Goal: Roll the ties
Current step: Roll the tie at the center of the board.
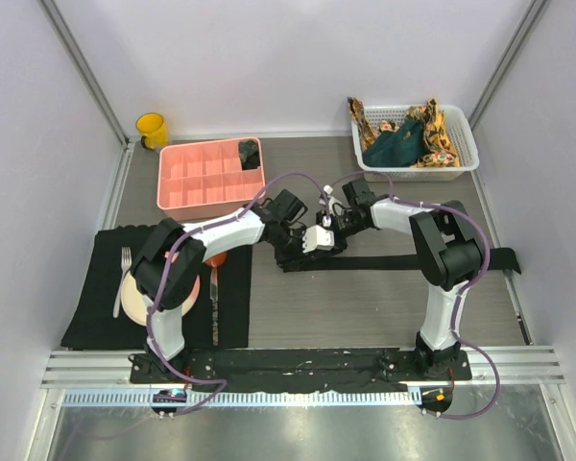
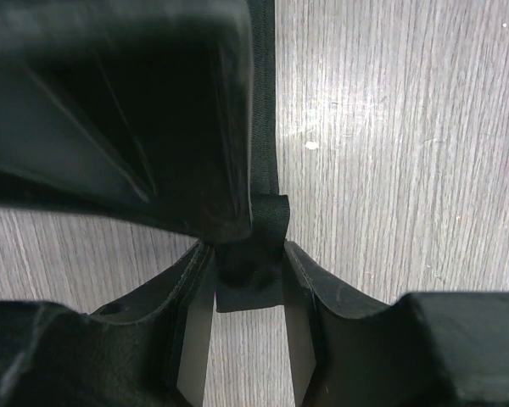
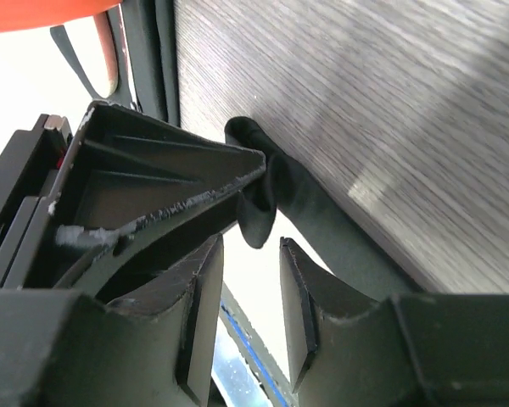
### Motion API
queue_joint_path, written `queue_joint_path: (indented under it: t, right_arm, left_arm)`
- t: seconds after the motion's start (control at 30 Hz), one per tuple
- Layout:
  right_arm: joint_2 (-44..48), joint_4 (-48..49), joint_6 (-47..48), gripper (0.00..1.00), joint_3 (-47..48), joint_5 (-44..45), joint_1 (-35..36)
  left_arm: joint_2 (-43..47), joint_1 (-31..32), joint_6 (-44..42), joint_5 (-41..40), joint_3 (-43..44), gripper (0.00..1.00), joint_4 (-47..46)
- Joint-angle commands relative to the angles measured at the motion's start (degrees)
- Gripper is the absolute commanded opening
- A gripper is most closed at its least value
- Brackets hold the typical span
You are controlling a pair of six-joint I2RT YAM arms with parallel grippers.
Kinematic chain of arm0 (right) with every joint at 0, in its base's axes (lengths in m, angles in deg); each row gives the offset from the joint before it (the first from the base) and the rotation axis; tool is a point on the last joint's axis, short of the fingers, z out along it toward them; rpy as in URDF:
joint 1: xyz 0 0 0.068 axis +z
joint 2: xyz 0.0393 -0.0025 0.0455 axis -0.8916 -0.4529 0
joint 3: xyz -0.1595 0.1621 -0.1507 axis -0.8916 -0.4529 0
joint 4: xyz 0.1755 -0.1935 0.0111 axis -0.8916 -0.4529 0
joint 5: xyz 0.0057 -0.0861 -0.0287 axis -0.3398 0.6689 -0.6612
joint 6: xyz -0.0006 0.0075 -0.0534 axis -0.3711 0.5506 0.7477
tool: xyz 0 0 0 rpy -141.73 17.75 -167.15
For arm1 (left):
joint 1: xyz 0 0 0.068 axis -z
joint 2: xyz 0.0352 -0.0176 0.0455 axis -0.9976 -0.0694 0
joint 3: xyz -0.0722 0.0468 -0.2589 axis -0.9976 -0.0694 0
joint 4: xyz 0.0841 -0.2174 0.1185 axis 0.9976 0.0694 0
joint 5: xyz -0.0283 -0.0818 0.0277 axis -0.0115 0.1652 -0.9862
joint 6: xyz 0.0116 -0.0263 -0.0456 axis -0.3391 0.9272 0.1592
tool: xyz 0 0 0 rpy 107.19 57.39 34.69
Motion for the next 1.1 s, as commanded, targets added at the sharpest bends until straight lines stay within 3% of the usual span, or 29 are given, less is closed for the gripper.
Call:
queue_joint_path:
  t: [0.0,0.23,0.27,0.3,0.33,0.43,0.57,0.77,0.93,1.07]
  right_arm:
    - [-1.14,3.62,-1.48,0.39,1.32,-1.07,1.29]
    - [-3.25,2.48,-0.34,0.37,2.64,-0.10,1.64]
    - [-3.34,2.48,-0.08,0.33,2.99,-0.10,1.73]
    - [-3.52,2.21,0.10,0.21,3.08,0.24,1.73]
    - [-3.60,1.52,0.89,0.16,3.34,0.68,1.64]
    - [-3.87,-2.09,4.14,0.02,4.22,3.76,1.47]
    - [-5.54,-4.47,5.55,0.01,4.75,5.69,1.38]
    - [-7.56,-5.61,6.25,0.01,5.71,7.54,1.38]
    - [-8.00,-6.14,6.78,0.01,6.07,8.16,1.38]
    - [-8.26,-6.40,6.87,0.01,6.16,8.42,1.29]
  left_arm:
    - [-0.76,-0.10,0.33,1.14,2.64,0.40,0.50]
    - [-1.29,-0.19,-0.29,1.14,3.26,0.40,0.86]
    - [-1.29,-0.10,-0.29,0.96,3.34,0.39,0.86]
    - [-1.38,-0.10,-0.29,0.96,3.34,0.40,1.03]
    - [-1.29,-0.19,-0.20,0.79,3.43,0.42,1.21]
    - [-0.15,-1.59,-0.29,1.40,3.17,0.54,2.26]
    - [2.31,-4.75,-2.04,2.72,0.98,0.64,2.96]
    - [1.88,-4.93,-5.30,2.81,-0.26,0.66,3.41]
    - [0.65,-4.76,-4.95,4.03,1.06,0.62,3.41]
    - [0.99,-4.58,-4.51,5.88,2.02,0.51,3.23]
